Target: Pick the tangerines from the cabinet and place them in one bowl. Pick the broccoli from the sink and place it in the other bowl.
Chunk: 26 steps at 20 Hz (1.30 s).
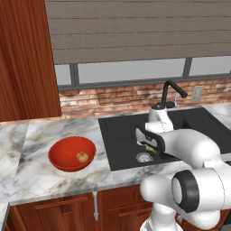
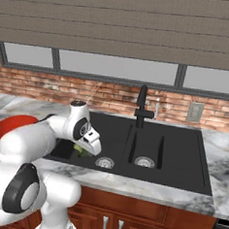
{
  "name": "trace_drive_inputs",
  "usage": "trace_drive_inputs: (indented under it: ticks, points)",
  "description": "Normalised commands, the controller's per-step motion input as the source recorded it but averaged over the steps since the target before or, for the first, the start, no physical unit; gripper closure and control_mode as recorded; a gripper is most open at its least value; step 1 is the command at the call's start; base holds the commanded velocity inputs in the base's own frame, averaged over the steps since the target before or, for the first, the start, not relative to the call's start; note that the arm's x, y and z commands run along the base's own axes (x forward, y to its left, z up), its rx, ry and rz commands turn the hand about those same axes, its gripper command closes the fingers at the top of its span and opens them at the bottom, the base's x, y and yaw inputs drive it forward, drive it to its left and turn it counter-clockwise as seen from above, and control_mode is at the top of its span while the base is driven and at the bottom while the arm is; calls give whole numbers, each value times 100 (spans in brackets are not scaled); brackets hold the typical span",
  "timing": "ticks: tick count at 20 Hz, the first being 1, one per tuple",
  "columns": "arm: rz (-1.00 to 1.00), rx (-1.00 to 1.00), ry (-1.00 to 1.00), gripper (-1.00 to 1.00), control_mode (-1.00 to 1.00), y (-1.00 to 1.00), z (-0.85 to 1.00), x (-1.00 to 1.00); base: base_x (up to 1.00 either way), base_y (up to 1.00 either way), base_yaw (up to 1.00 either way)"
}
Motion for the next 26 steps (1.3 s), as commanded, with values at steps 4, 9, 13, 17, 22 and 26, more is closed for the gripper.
trace_drive_inputs:
  ticks: [4, 9, 13, 17, 22, 26]
  points:
    - [4, 7, 6, 100, -100, 0, 43, -21, 0, 0, 0]
    - [3, 6, 8, 100, -100, 0, 50, -12, 0, 0, 0]
    - [2, 0, 5, 100, -100, 0, 43, -19, 0, 0, 0]
    - [0, 0, 4, 100, -100, 0, 7, -20, 0, 0, 0]
    - [0, 0, 0, 100, -100, 0, 0, -3, 0, 0, 0]
    - [0, 0, 0, 100, -100, 0, 0, 0, 0, 0, 0]
